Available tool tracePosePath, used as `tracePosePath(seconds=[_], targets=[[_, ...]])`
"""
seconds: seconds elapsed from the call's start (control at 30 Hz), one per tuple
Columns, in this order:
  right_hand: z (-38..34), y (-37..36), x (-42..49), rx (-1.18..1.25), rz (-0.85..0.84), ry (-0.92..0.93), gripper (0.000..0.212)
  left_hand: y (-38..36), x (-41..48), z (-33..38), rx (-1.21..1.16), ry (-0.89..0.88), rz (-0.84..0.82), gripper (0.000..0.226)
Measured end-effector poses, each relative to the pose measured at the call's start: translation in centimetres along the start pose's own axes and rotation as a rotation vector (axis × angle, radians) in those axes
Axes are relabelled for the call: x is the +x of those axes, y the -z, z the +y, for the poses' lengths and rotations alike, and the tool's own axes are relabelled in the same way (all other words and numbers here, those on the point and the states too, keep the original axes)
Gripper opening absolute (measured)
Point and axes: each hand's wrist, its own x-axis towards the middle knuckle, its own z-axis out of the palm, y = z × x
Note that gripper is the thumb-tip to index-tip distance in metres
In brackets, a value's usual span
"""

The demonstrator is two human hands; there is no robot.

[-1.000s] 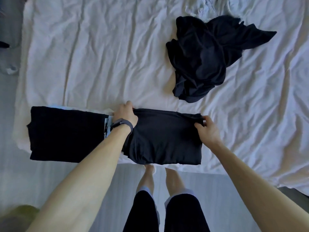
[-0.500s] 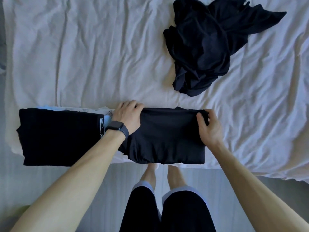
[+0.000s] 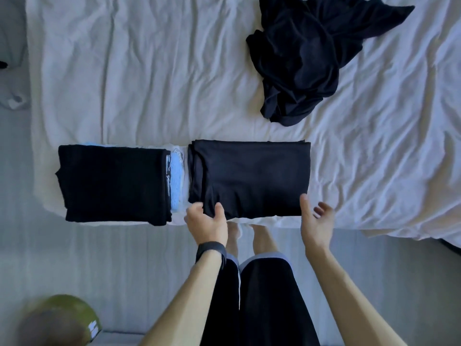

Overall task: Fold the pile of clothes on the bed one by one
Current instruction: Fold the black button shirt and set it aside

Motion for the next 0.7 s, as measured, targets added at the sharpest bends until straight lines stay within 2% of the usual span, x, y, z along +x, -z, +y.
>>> tracePosePath(seconds=[0.03, 0.07, 0.1, 0.2, 0.27, 0.33, 0.37, 0.43, 0.5, 0.53, 0.6, 0.7], targets=[[0.7, -0.2, -0.5, 0.029, -0.014, -0.076, 0.073, -0.1, 0.4, -0.6, -0.087, 0.249, -0.036, 0.043], [1.3, -0.3, -1.1, 0.057, -0.036, -0.137, 0.073, 0.1, 0.7, -1.0, -0.126, 0.415, -0.089, 0.05], [1.5, -0.6, -1.3, 0.094, -0.06, -0.177, 0.072, 0.1, 1.3, -1.2, -0.126, 0.461, -0.128, 0.052], [1.1, -1.6, -1.1, 0.2, -0.085, -0.188, 0.06, 0.0, 2.9, -1.1, -0.01, 0.329, -0.086, 0.045], [0.7, -2.2, -0.3, 0.215, -0.061, -0.151, 0.038, 0.2, 3.3, -0.5, 0.005, 0.234, 0.006, 0.039], [0.8, -2.4, 0.4, 0.217, -0.026, -0.148, 0.017, 0.5, 3.3, 0.1, -0.14, 0.215, 0.052, 0.016], [1.0, -2.5, 0.6, 0.225, -0.017, -0.148, 0.012, 0.8, 3.5, 0.2, -0.258, 0.24, 0.038, 0.012], [1.4, -2.3, 0.7, 0.225, -0.023, -0.124, 0.011, 1.1, 4.1, -0.3, -0.427, 0.319, -0.1, 0.027], [1.5, -1.9, 0.6, 0.198, -0.033, -0.076, 0.011, 1.2, 4.9, -1.1, -0.419, 0.383, -0.237, 0.035], [1.6, -1.7, 0.7, 0.178, -0.038, -0.055, 0.01, 1.2, 5.2, -1.4, -0.39, 0.389, -0.251, 0.033], [1.6, -1.4, 0.9, 0.133, -0.052, -0.019, 0.012, 1.0, 5.4, -1.6, -0.317, 0.356, -0.186, 0.026], [0.7, -0.6, 0.9, 0.046, -0.052, 0.057, 0.029, 0.4, 2.5, -0.3, -0.231, 0.316, 0.014, 0.024]])
